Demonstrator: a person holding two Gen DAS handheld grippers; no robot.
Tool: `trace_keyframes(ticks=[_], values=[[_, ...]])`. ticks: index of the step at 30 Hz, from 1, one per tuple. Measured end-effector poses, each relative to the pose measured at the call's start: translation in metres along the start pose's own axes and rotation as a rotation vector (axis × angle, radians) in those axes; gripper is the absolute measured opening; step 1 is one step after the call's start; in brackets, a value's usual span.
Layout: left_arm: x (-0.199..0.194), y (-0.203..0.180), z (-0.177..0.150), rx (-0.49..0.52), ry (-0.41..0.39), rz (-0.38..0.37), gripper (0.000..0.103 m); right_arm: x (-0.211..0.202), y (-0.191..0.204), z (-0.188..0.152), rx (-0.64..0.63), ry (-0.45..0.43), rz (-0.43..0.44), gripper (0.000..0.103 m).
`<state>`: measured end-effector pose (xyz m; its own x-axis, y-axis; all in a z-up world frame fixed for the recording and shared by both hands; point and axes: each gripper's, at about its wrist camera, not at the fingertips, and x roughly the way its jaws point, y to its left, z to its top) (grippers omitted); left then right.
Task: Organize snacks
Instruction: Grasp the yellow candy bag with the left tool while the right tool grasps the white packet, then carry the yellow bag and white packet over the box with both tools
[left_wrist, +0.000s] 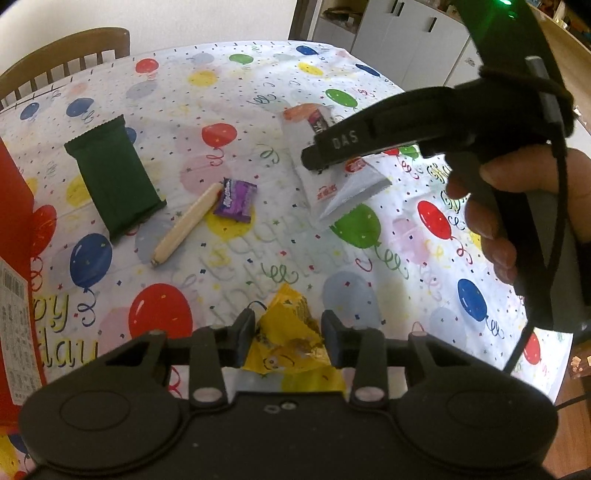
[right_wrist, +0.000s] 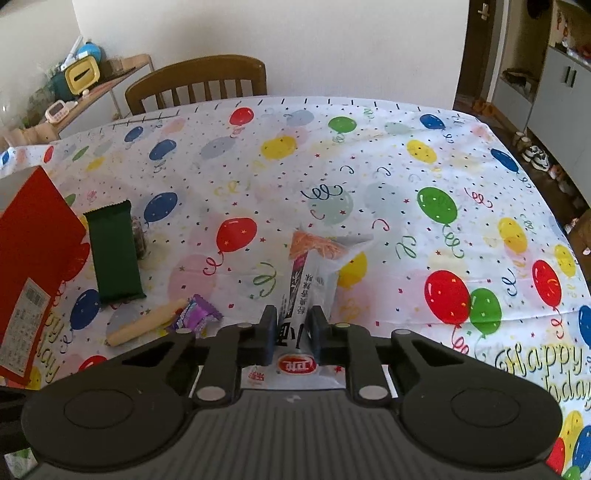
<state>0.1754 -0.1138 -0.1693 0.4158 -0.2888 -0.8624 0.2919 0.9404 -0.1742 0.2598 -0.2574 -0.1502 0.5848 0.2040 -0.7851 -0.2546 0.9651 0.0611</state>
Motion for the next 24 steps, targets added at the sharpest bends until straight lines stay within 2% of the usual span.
trace_keyframes(ticks=[12, 17, 24], values=[[-0.015, 0.006, 0.000, -0.043, -0.015, -0.005, 0.035, -0.048, 0.004, -0.009, 0.009, -0.035, 0.057, 0.018], [-0.031, 0.012, 0.004, -0.064, -0.039, -0.009, 0.035, -0.069, 0.012, -0.010, -0.010, -0.051, 0.086, 0.018], [-0.059, 0.020, 0.014, -0.078, -0.087, 0.022, 0.035, -0.097, 0.032, -0.009, -0.044, -0.075, 0.125, 0.018]])
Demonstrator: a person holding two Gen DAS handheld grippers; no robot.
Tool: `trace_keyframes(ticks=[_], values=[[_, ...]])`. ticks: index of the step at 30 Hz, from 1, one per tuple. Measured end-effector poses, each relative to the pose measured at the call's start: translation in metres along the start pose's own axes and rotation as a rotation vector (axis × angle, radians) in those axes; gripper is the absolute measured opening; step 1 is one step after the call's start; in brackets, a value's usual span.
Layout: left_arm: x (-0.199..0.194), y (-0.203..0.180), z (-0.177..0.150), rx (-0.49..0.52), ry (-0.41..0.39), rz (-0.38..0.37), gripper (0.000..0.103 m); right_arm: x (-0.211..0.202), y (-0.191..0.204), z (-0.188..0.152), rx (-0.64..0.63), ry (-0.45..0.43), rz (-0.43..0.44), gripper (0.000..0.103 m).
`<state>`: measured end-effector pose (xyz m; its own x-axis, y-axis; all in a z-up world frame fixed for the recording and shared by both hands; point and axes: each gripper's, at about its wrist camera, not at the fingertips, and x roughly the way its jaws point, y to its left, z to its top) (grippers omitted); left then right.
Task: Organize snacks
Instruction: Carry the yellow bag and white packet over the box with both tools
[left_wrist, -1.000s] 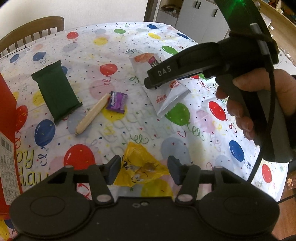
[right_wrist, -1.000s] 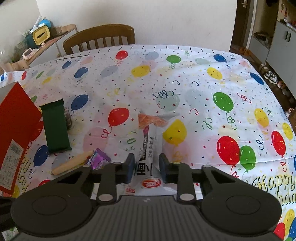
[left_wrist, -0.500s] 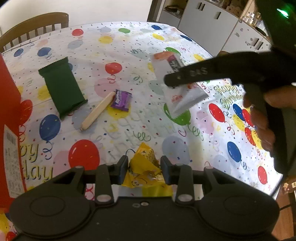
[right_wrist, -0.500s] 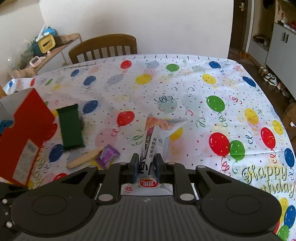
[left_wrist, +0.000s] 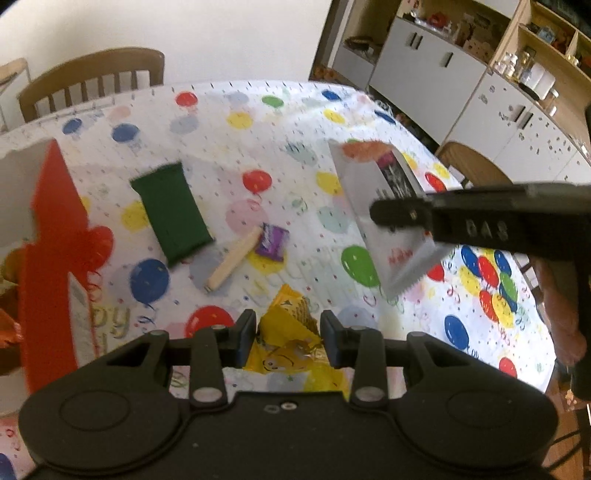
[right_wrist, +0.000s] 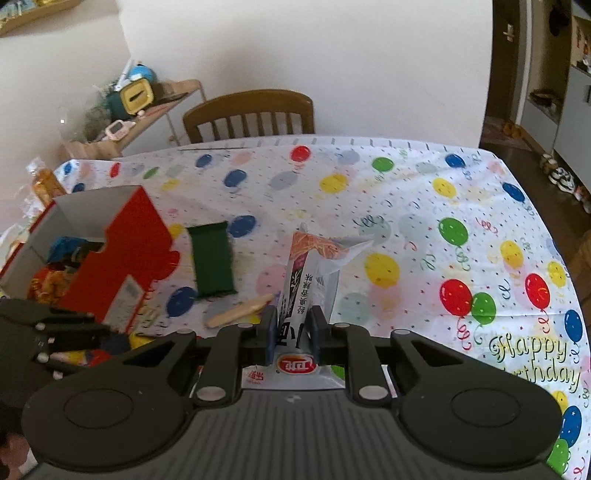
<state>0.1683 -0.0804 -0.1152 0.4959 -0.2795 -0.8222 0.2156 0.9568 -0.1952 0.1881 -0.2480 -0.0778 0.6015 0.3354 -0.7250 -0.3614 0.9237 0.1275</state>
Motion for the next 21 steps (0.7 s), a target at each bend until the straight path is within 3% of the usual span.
trace_keyframes(ticks=[21], values=[[-0.081, 0.067, 0.026, -0.127, -0.152, 0.093, 0.035, -0.021, 0.093, 0.029, -0.124, -0.051, 0.125, 0.018]])
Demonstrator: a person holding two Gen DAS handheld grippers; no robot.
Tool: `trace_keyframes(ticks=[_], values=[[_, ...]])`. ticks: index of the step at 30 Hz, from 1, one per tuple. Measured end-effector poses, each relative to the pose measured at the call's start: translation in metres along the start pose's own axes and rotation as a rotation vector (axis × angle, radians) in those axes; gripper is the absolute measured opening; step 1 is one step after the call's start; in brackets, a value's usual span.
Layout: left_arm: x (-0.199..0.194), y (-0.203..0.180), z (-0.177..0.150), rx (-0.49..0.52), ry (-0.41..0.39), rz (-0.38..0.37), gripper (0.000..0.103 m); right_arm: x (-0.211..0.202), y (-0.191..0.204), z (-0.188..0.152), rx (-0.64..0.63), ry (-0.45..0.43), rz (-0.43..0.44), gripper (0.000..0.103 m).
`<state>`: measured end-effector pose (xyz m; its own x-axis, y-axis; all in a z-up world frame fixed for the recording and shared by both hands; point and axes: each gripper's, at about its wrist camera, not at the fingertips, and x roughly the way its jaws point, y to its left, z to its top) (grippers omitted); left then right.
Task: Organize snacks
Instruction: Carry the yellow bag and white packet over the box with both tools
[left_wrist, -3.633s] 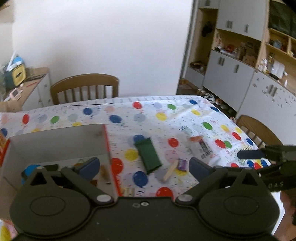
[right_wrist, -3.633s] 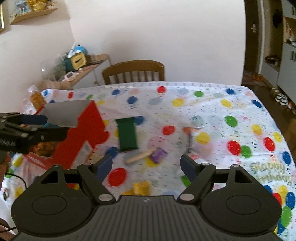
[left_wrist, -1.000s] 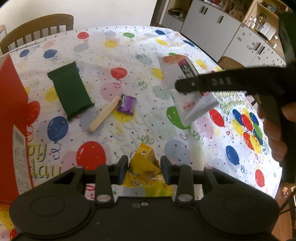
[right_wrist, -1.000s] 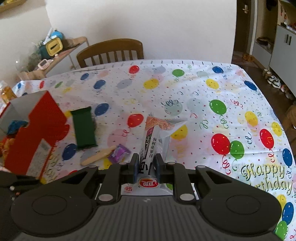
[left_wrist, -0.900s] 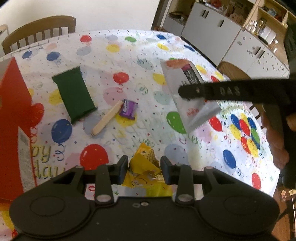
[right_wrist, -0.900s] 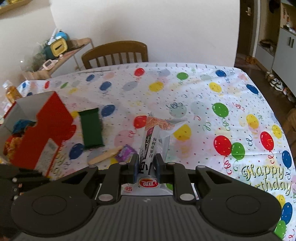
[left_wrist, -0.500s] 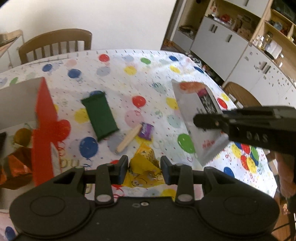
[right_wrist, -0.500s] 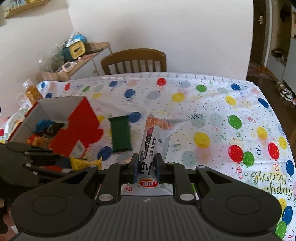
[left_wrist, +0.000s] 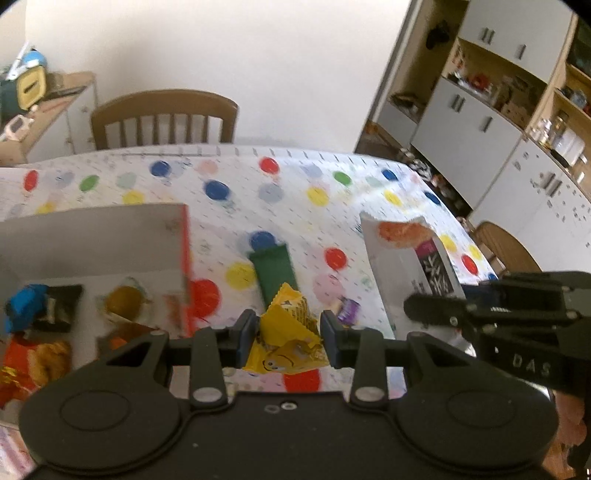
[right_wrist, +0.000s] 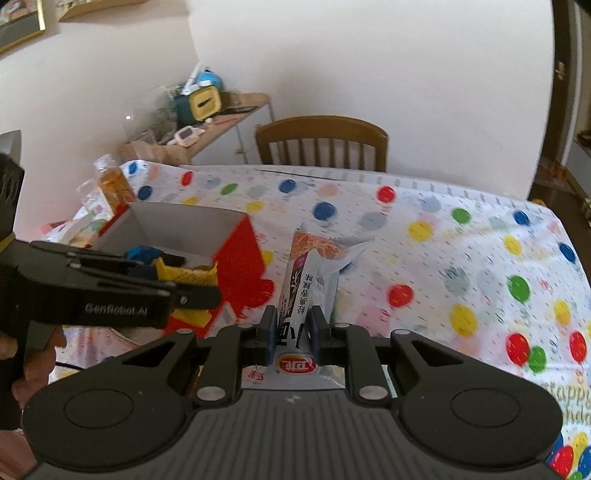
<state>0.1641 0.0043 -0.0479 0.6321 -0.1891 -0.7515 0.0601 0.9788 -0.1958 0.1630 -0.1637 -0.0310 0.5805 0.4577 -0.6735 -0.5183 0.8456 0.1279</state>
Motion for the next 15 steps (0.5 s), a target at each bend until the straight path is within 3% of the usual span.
trace_keyframes(ticks=[15], values=[[-0.036, 0.075, 0.016, -0.069, -0.077, 0.113, 0.035, 0.033, 0.077, 0.035, -0.108, -0.020, 0.069, 0.018]])
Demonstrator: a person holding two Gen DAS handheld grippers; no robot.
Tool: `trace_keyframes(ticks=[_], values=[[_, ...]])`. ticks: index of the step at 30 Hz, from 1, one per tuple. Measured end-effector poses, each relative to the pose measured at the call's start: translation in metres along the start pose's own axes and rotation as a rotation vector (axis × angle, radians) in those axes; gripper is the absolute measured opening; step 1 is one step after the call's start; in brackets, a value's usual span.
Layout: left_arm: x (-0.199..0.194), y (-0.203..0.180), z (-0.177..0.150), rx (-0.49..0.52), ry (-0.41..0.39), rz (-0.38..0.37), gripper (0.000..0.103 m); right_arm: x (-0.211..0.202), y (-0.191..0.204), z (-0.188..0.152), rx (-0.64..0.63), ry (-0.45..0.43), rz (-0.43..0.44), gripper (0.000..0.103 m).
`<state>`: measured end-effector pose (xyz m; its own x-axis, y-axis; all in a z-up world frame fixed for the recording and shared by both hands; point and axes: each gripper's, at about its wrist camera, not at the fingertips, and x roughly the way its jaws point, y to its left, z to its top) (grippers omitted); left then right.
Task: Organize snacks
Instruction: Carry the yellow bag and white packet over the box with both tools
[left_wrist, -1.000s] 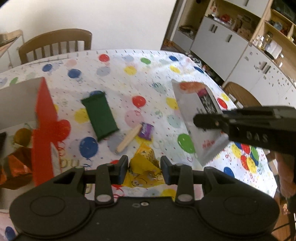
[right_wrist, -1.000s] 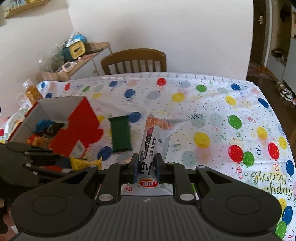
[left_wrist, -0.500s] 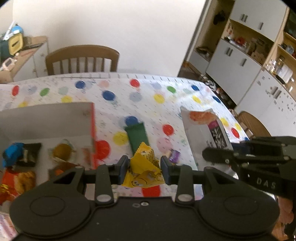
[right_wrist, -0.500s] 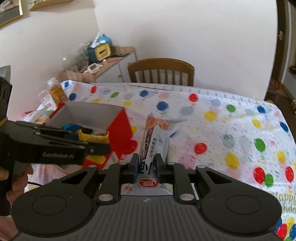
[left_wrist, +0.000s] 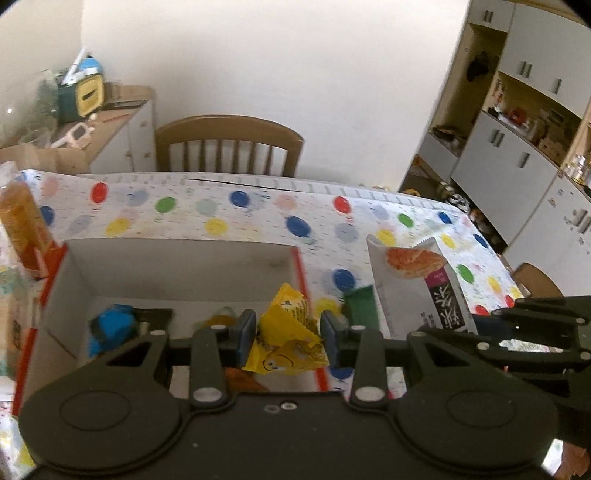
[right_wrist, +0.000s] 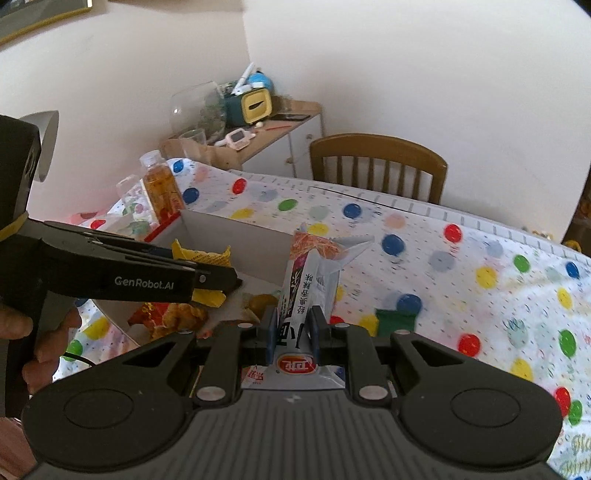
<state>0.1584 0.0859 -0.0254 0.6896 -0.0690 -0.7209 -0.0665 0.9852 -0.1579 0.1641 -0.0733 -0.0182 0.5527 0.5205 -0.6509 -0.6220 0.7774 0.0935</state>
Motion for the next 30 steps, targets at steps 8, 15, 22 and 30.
trace_keyframes(ticks=[8, 15, 22, 30], values=[[0.001, 0.042, 0.008, -0.027, -0.006, 0.066, 0.035, 0.031, 0.025, 0.012, -0.031, 0.025, 0.004, 0.018], [0.012, 0.075, 0.011, -0.052, 0.012, 0.107, 0.035, 0.066, 0.042, 0.020, -0.069, 0.054, -0.011, 0.018], [0.028, 0.103, 0.007, -0.070, 0.046, 0.151, 0.035, 0.105, 0.049, 0.026, -0.113, 0.099, -0.032, 0.018], [0.047, 0.125, -0.001, -0.081, 0.087, 0.176, 0.035, 0.142, 0.055, 0.020, -0.168, 0.151, -0.054, 0.018]])
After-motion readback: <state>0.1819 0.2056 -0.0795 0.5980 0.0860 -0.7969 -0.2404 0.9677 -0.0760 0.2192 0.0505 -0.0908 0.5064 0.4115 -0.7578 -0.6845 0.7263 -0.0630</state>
